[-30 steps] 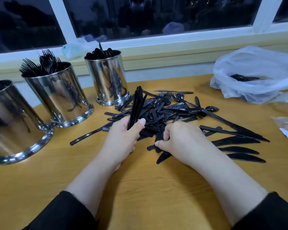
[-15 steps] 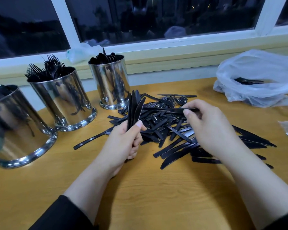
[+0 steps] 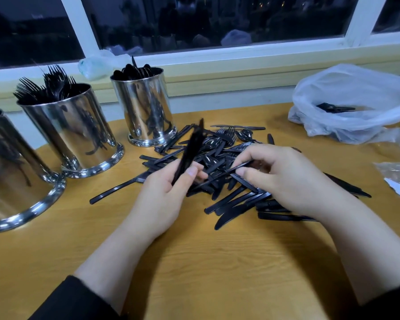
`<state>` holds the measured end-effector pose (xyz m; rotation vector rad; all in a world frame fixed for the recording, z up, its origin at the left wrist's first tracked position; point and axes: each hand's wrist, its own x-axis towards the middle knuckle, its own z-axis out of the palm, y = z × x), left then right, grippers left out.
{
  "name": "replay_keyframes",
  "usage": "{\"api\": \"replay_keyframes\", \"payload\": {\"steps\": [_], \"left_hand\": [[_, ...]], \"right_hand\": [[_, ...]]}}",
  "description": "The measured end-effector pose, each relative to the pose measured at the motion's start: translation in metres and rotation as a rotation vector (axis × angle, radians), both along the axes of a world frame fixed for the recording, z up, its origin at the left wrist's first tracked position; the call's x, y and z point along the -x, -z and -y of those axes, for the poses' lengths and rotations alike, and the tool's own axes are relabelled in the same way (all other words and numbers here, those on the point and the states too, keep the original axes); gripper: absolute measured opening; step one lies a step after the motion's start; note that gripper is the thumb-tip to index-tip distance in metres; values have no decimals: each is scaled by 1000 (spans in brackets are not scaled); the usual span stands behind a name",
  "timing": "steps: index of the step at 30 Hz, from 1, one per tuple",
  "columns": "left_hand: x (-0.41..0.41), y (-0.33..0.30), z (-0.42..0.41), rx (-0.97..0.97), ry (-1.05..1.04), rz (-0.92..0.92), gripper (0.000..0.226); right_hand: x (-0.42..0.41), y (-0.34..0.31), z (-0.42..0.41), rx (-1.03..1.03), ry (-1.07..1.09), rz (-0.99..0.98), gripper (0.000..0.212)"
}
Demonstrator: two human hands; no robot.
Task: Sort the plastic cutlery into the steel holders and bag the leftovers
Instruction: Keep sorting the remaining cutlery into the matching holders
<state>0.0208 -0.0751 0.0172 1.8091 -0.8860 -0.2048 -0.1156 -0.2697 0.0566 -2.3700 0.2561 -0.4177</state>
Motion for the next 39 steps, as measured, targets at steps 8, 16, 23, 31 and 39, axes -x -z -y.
{"api": "replay_keyframes", "payload": {"steps": [8, 16, 23, 31, 39], "left_hand": [[5, 0, 3, -86, 85, -60, 16], [22, -1, 22, -5, 75, -172, 24], [29, 3, 38, 40, 60, -243, 19], [30, 5, 38, -17, 81, -148, 22], [30, 5, 37, -7, 73, -181, 21]], "right_hand": [[14, -4, 27, -98, 96, 120, 21], [40, -4, 52, 55, 181, -202, 6], [53, -14, 61, 107, 107, -351, 6], [65, -12, 69, 154, 110, -554, 17], [45, 0, 55, 126, 92, -532, 11]]}}
